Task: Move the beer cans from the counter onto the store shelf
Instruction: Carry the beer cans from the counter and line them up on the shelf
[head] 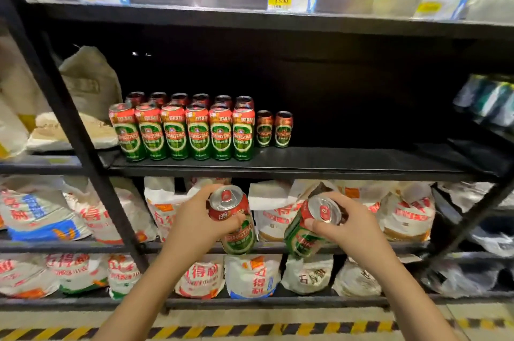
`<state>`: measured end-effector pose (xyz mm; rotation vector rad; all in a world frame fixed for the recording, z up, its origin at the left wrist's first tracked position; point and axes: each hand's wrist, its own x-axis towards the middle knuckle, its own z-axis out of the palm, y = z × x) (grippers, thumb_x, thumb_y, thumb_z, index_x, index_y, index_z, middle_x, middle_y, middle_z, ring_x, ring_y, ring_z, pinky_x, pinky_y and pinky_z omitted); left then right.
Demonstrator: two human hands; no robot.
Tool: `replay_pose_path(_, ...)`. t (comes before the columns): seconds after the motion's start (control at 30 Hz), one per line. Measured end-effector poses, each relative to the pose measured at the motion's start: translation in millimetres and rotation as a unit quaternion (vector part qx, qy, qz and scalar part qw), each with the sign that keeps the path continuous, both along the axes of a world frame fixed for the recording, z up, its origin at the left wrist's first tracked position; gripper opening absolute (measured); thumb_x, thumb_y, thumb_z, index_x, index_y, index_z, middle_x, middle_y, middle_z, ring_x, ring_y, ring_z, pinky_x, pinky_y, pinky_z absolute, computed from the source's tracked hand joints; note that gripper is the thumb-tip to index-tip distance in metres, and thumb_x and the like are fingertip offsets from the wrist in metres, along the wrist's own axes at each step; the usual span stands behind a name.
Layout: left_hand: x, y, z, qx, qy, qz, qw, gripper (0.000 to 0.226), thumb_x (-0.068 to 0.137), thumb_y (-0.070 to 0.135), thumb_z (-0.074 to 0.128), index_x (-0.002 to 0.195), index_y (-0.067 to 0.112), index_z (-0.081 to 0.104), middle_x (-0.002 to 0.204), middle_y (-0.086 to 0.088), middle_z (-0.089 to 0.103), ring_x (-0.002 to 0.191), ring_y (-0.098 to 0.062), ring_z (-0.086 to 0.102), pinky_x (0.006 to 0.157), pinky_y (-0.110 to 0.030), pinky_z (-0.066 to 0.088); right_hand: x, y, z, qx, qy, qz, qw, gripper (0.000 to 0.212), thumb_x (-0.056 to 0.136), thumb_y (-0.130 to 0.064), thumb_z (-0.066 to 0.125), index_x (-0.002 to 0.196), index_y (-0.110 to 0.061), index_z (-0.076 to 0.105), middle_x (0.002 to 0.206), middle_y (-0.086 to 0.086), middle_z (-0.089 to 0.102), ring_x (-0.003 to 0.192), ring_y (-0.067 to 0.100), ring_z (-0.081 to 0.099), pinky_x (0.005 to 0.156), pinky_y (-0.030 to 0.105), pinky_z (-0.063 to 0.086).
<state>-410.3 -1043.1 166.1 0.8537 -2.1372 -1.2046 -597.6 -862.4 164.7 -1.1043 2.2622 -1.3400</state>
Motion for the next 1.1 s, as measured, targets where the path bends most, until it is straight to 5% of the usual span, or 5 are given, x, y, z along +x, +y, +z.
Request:
replay_pose_path(0.1,-42,-33,0,0.001,-0.011,-0.028,1.000,0.041,0.068,0.025,0.080,0.095,0.041,0.053,0.093,0.019,0.063,0.087,0.002,0.060,0.069,-0.016,0.048,-32,-33,-1,0.001,0.004,-0.015,1.000,0.034,0.067,-0.034,0.080,0.096,-0.038,0.061,0.089,-0.017,0.068,0.082,-0.005,0.062,0.066,0.014,0.049)
replay_pose_path(0.37,-126,-83,-4,0.007,0.001,-0.034,0.999,0.043,0.061,0.033,0.080,0.092,0.046,0.054,0.094,0.021,0.063,0.091,0.000,0.060,0.080,-0.030,0.054,-103,-94,-4,0.002,0.024,-0.012,1.000,0.035,0.068,-0.031,0.079,0.099,-0.032,0.063,0.091,-0.015,0.068,0.084,-0.004,0.062,0.066,0.014,0.048)
replay_pose_path(0.67,-204,-112,-7,-0.024,-0.019,-0.015,0.999,0.047,0.066,0.024,0.078,0.089,0.049,0.045,0.091,0.025,0.056,0.087,0.002,0.056,0.079,-0.022,0.050,-176,-158,1,0.013,0.053,0.031,0.998,0.033,0.071,-0.032,0.078,0.095,-0.041,0.057,0.090,-0.022,0.062,0.087,-0.015,0.055,0.062,0.009,0.044)
replay_pose_path(0.87,-239,-130,-21,-0.041,-0.037,-0.001,0.998,0.048,0.066,0.030,0.079,0.103,0.040,0.050,0.094,0.021,0.058,0.091,-0.001,0.057,0.079,-0.020,0.049,-212,-194,-13,0.015,0.027,0.054,0.998,0.040,0.071,-0.029,0.078,0.108,-0.029,0.061,0.100,-0.015,0.063,0.092,0.000,0.059,0.073,0.016,0.048)
replay_pose_path(1.1,-258,-139,-33,-0.037,-0.041,0.006,0.998,0.048,0.066,0.032,0.077,0.109,0.033,0.055,0.101,0.015,0.062,0.095,-0.003,0.059,0.083,-0.027,0.051,-236,-216,-25,0.016,0.022,0.082,0.996,0.039,0.068,-0.030,0.081,0.102,-0.035,0.060,0.096,-0.018,0.063,0.090,-0.001,0.059,0.068,0.013,0.047)
